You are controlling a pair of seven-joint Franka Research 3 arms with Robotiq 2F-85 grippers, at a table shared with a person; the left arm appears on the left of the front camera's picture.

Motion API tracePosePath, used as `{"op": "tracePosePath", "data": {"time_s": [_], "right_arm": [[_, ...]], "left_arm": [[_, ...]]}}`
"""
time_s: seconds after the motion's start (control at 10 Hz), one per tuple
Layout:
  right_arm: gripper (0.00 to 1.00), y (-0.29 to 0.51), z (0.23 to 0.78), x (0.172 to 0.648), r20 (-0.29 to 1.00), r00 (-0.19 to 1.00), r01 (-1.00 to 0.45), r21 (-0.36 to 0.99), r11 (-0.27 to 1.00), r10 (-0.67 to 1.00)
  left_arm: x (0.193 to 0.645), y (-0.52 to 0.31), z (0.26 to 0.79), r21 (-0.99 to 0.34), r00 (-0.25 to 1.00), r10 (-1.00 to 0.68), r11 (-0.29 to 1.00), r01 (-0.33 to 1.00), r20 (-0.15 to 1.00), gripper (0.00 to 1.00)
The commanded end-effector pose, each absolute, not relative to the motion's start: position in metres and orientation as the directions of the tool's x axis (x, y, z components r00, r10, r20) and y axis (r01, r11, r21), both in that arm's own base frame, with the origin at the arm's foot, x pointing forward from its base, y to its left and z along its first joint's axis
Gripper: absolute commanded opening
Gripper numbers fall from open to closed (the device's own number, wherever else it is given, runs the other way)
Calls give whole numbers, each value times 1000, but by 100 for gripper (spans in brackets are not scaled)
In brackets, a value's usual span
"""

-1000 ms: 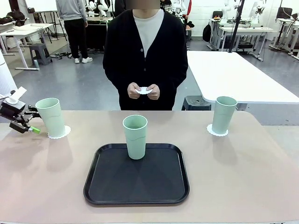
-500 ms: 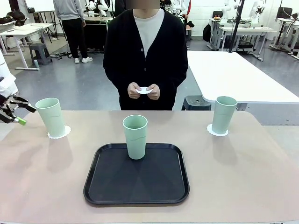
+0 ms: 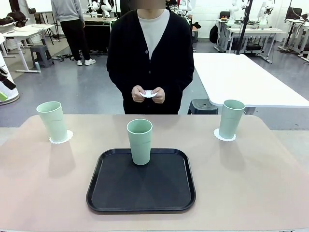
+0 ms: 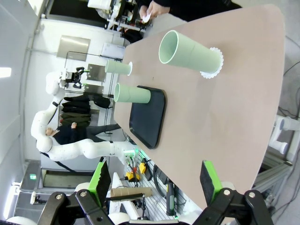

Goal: Place coasters on the table and set cups on them.
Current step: Take one Reusable plastic cup from the Flat Tray and place it on a coaster set by the human.

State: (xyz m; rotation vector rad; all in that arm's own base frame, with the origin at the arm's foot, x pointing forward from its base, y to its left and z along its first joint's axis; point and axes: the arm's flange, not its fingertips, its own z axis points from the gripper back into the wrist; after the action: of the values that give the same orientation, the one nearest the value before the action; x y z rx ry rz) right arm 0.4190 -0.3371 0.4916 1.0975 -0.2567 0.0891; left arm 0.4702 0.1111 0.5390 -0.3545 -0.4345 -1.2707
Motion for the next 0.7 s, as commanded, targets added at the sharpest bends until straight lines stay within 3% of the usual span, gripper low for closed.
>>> {"op": "tracePosePath", "data": {"time_s": [0.0, 0.2, 0.6], "right_arm": [[100, -335, 494, 420, 251, 966, -196, 872, 449, -66], [100, -335, 494, 420, 251, 966, -196, 872, 449, -66], [100, -335, 494, 420, 251, 966, -196, 872, 449, -66]], "left_arm": [[473, 94, 539, -250, 389, -855, 316, 915, 343, 100], [471, 81, 547, -263, 400, -868, 329, 907, 294, 100], [462, 85, 536, -243, 408, -862, 344, 907, 302, 100]]}}
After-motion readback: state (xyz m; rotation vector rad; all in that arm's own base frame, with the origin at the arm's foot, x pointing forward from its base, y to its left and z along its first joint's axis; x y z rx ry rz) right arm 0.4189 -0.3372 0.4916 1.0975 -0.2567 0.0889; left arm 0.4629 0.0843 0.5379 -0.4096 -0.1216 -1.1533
